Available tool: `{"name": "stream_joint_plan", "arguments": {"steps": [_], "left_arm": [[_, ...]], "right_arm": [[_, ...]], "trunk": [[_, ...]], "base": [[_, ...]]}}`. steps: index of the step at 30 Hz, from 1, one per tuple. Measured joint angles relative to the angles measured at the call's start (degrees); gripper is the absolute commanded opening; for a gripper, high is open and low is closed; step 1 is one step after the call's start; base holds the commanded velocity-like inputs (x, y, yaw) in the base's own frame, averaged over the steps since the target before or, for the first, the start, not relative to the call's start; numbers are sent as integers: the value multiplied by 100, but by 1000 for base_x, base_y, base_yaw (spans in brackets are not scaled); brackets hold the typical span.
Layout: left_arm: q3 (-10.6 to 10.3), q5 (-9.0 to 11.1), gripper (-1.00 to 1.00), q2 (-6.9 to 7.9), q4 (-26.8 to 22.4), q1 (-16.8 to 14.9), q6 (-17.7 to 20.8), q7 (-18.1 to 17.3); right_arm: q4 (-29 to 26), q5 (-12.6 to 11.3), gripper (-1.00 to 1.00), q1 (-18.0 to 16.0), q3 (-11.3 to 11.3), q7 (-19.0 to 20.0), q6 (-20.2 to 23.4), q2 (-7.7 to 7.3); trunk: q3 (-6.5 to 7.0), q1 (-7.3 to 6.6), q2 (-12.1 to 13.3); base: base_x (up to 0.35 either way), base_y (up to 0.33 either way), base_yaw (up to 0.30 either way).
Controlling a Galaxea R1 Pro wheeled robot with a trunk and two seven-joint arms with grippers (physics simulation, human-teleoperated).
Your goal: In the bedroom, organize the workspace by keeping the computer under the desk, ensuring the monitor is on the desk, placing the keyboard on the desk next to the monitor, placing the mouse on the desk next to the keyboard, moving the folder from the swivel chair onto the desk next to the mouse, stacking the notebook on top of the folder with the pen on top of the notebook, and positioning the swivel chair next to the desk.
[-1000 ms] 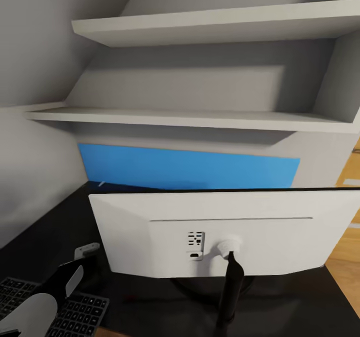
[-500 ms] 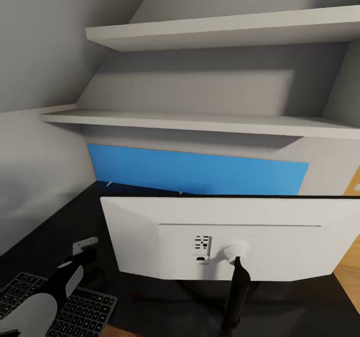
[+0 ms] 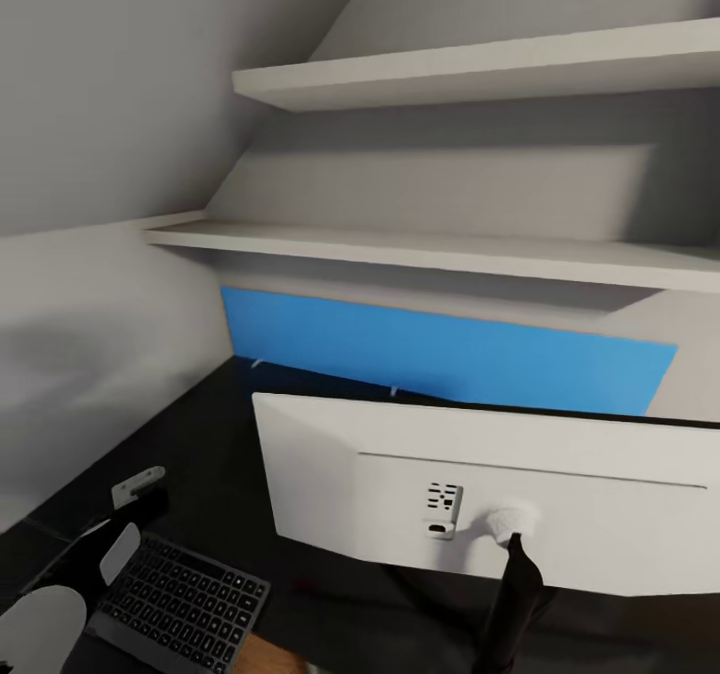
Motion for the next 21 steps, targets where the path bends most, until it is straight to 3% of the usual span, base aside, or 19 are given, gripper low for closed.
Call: {"name": "stream_joint_plan", "arguments": {"steps": [9,15,21], "left_arm": [[-24,18,-100,-52,-364,-3,-11,2],[-32,-416,-100,-224,-400,-2,10,8],[-31,-517,-100,-244,-399,1,-22,13]], "right_arm": [[13,-32,100,6,-39,69,39,1],[21,-9,100,6,-14,69,40,1],[22,-11,100,7,-17,70,33,1]], "trunk": [[160,-198,362],[179,-220,404],[179,-220,404]], "base": [[0,0,186],[0,0,13],[0,0,1]]}}
